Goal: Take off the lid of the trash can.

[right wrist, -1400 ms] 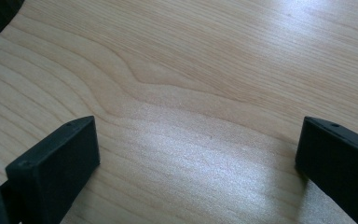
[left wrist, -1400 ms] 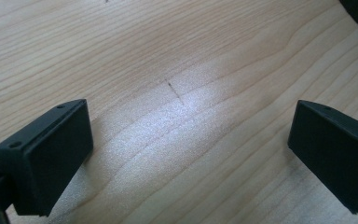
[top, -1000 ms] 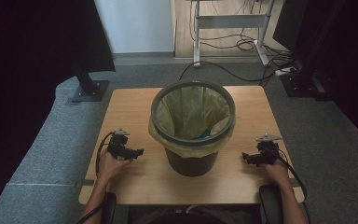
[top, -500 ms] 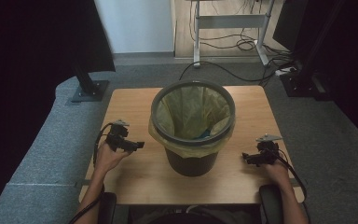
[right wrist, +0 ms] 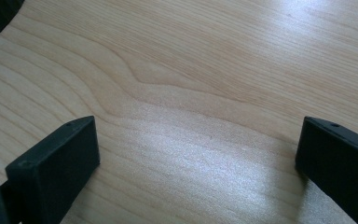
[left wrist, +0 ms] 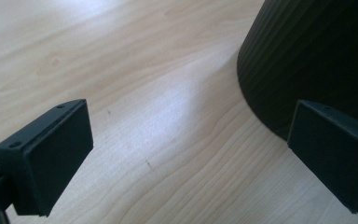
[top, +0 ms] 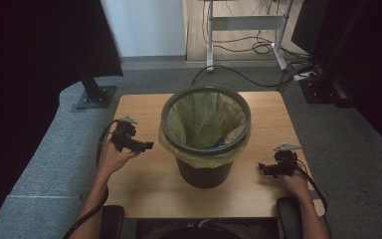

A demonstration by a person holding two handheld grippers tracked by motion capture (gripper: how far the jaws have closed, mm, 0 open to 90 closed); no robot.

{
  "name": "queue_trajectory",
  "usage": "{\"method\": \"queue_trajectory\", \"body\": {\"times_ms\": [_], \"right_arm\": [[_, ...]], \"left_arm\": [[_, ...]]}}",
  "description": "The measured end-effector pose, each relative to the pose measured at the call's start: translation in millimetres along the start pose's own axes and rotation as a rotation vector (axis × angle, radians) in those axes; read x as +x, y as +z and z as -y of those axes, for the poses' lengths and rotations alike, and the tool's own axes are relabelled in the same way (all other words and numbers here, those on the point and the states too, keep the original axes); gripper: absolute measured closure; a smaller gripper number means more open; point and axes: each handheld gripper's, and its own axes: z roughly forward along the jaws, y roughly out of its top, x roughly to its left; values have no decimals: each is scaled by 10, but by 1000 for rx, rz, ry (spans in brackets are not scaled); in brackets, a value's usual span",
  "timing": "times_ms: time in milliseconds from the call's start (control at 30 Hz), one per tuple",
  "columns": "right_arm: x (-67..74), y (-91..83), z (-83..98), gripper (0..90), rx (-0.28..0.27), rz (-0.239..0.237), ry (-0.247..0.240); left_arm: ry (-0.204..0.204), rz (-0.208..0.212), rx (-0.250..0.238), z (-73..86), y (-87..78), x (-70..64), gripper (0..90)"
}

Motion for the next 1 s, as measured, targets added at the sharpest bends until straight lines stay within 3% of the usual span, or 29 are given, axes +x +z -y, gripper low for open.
{"method": "queue_trajectory", "body": {"times_ms": [733,1000], "right_arm": [[5,-1,0,0,0,-7,-7],[7,-1,0,0,0,-9,-8]], "left_arm": [[69,-18,-12,-655,-446,-94,18],[82,-27,-36,-924,-605,-153,20]]}}
